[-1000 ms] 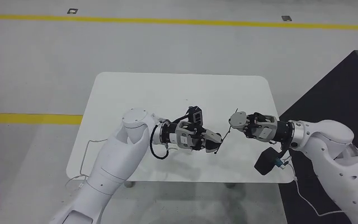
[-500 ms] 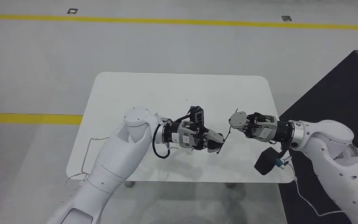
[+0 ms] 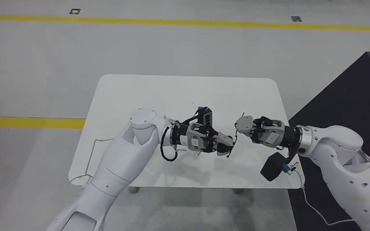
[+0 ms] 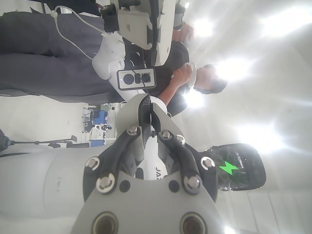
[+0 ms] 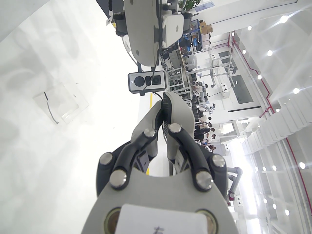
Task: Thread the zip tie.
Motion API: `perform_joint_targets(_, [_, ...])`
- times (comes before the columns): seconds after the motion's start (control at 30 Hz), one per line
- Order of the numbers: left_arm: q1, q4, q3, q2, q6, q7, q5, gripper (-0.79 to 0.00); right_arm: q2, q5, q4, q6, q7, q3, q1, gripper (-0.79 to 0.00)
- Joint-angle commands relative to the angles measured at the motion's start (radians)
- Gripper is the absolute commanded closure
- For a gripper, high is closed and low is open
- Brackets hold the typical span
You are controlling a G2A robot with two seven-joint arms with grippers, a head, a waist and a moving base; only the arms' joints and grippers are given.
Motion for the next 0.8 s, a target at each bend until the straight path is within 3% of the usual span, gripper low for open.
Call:
perform_joint_targets(0.0, [0.000,0.000,0.001,0.000,-0.007,0.002,0.003,0.000,0.000,-0.001,0.001,-0.003,0.003,-0.002,0.000,0.000])
perform_joint_targets(0.77, [0.018,-0.020,-0.015,0.018,-0.015,0.023,0.037,0.000,-0.001,0.063,0.017,-0.026,0.024,0.002,0.009,0.000])
